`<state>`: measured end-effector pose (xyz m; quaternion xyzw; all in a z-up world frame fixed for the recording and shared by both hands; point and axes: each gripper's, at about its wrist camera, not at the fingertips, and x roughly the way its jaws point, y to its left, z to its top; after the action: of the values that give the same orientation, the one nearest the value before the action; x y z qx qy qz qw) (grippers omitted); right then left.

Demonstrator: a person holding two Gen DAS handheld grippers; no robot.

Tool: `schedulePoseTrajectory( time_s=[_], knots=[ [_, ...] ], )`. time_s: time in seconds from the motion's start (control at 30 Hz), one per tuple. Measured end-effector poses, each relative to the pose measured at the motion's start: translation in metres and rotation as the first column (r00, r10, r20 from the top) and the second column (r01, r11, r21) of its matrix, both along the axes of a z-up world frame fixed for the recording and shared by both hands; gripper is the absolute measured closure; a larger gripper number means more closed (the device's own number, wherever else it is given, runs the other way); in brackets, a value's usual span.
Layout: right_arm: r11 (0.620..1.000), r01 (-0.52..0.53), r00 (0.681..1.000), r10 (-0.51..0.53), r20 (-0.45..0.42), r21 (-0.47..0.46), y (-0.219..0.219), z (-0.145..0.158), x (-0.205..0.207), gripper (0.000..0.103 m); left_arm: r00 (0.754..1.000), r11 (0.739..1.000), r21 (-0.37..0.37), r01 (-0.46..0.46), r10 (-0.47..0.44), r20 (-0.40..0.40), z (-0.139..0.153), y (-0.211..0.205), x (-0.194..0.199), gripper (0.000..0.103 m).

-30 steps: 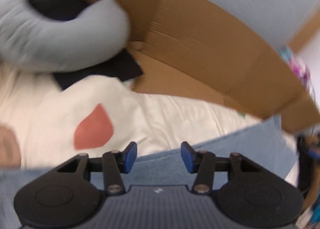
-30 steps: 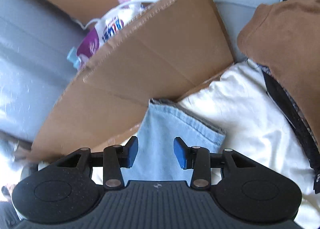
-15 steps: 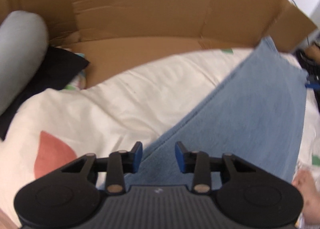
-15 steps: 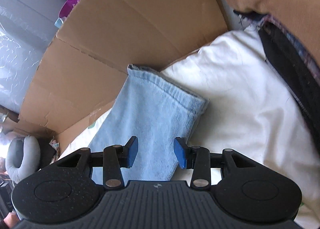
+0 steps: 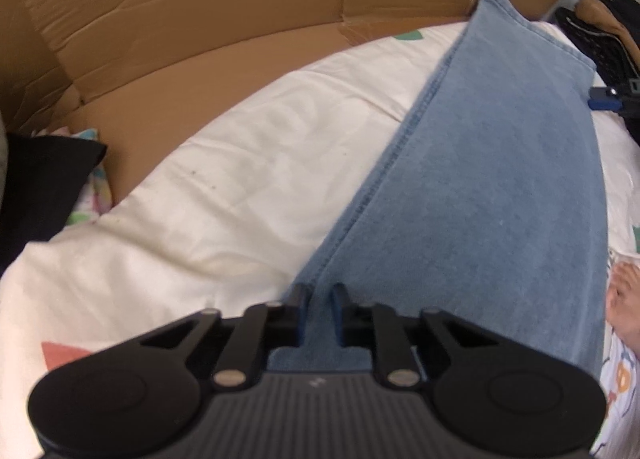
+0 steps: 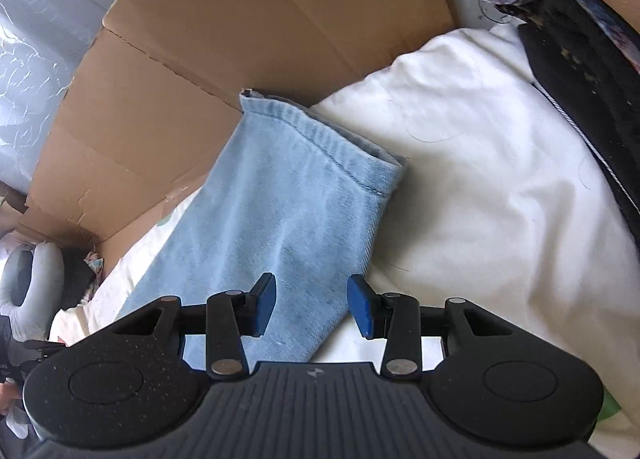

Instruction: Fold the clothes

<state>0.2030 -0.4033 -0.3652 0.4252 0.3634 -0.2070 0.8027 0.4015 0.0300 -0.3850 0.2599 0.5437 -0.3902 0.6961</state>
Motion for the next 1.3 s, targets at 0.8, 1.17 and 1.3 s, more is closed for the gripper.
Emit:
schedulePoseTrajectory(
  time_s=[0.8, 1.17, 1.3],
  knots=[
    [0.997, -0.054, 0.999, 0.055, 0.003, -0.056, 0.007, 0.006, 0.010, 0.053, 0.997, 0.999, 0.037, 0.011, -0.014, 0.072, -0.003, -0.014, 0.003, 0.097],
    [0.994, 0.001, 0.999, -0.005, -0.041, -0.106, -0.003, 0.013, -0.003, 0.053, 0.994, 0.988, -0.120, 0.097, -0.089, 0.066, -0.002, -0.097, 0.000, 0.086],
    [0.992, 0.015, 0.999, -0.020, -0.037, -0.122, -0.010, 0.016, -0.007, 0.053, 0.990, 0.977, -0.163, 0.135, -0.126, 0.070, -0.009, -0.136, -0.003, 0.081]
  ],
)
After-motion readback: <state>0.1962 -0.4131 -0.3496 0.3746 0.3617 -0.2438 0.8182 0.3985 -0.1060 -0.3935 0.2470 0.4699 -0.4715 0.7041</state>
